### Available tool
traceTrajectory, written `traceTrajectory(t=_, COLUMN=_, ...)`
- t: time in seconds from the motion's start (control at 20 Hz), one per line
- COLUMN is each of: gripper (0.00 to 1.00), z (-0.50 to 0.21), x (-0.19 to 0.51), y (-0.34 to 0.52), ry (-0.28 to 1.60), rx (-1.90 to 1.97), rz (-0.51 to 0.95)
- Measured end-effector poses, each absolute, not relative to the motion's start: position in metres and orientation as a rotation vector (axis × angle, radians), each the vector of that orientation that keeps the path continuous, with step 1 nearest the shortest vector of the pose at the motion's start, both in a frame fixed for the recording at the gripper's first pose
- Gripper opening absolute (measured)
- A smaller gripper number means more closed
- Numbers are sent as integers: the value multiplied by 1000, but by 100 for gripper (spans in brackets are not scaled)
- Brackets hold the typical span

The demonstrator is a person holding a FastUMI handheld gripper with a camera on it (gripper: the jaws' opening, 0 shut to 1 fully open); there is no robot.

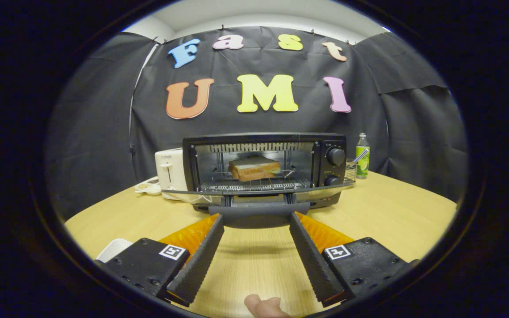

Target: Open the toaster oven, put the food inside, and close the toaster oven door.

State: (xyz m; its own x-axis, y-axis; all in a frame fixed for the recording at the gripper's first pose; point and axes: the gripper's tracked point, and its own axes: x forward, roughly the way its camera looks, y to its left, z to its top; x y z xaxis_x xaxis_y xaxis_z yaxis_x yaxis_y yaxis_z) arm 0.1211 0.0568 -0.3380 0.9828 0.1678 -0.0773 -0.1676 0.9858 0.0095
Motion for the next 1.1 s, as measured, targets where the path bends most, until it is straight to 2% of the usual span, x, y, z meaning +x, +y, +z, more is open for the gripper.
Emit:
traceTrajectory(t=0.25, gripper=99, z=-326, x=124, y=58, ry=-10, rx=6, rz=177)
traceTrajectory(t=1.1, gripper=100, z=-316, x=129, y=63, ry=-25, rx=47, rz=235)
